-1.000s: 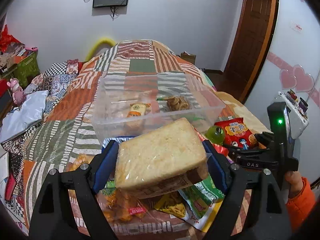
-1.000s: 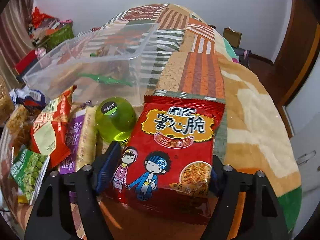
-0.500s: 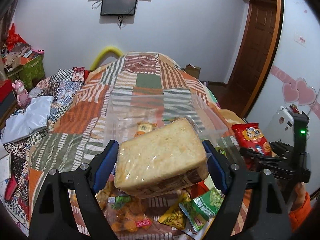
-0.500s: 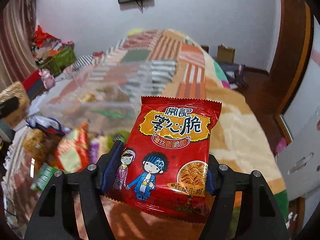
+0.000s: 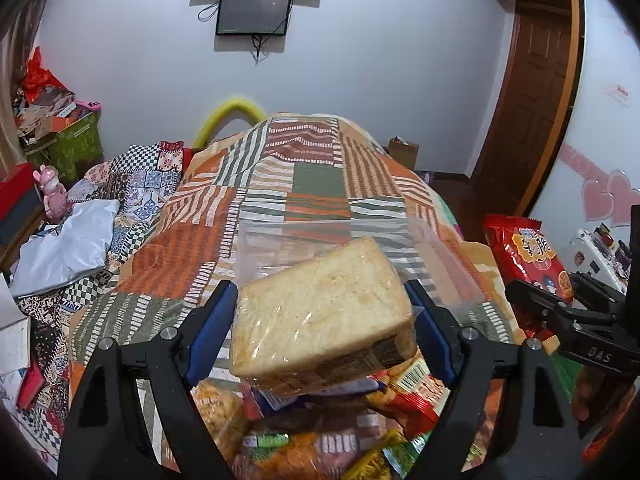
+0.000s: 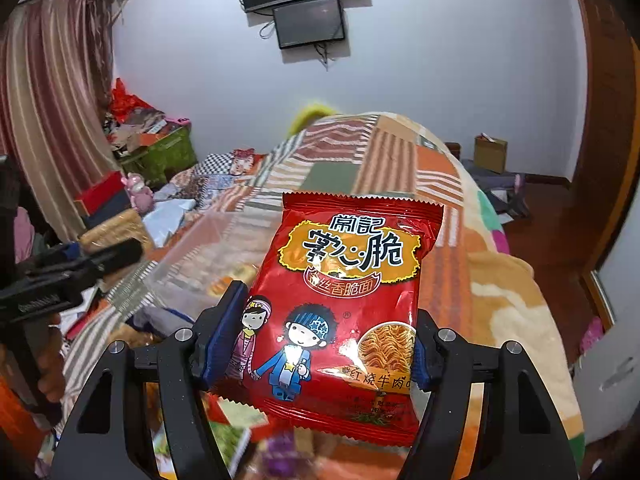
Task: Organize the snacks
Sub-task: 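Carry the bread pack with the left tool while the right tool carries the red bag over the box, then open the left tool over the clear box while the right tool releases the red bag inside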
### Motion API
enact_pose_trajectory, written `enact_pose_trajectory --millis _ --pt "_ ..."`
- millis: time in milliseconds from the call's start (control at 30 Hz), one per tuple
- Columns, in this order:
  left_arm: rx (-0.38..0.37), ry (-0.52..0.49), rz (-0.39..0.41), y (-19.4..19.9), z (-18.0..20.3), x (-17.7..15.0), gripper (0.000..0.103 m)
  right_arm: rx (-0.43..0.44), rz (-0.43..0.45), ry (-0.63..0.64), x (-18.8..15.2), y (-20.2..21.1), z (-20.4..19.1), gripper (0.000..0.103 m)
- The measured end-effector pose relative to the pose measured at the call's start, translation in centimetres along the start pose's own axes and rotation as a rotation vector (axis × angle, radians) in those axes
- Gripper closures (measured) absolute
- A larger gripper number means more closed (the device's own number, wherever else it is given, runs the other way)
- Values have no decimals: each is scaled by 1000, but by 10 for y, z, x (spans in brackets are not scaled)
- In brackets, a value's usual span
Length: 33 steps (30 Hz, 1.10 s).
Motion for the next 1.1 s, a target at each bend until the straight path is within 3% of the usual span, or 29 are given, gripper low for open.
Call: enact_pose_trajectory --millis 467,800,1100 --pt "3 13 -156 -62 -24 -13 20 57 -115 5 -10 -70 -23 37" --pt "-22 -22 -193 -86 -20 -18 20 50 -195 31 -21 -97 -25 37" --pt "-26 -7 -203 -89 -19 -24 20 43 -217 11 -21 -101 -22 36"
Point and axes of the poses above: each gripper's, at about its wrist camera, not at the fingertips, and y roughly against the way its jaws point, z to its right, x to its top, the point moved 1 cm from there along -y, roughly the way its jaws point, and after that the axes turned 15 degrees about z, right-handed, at the moved point
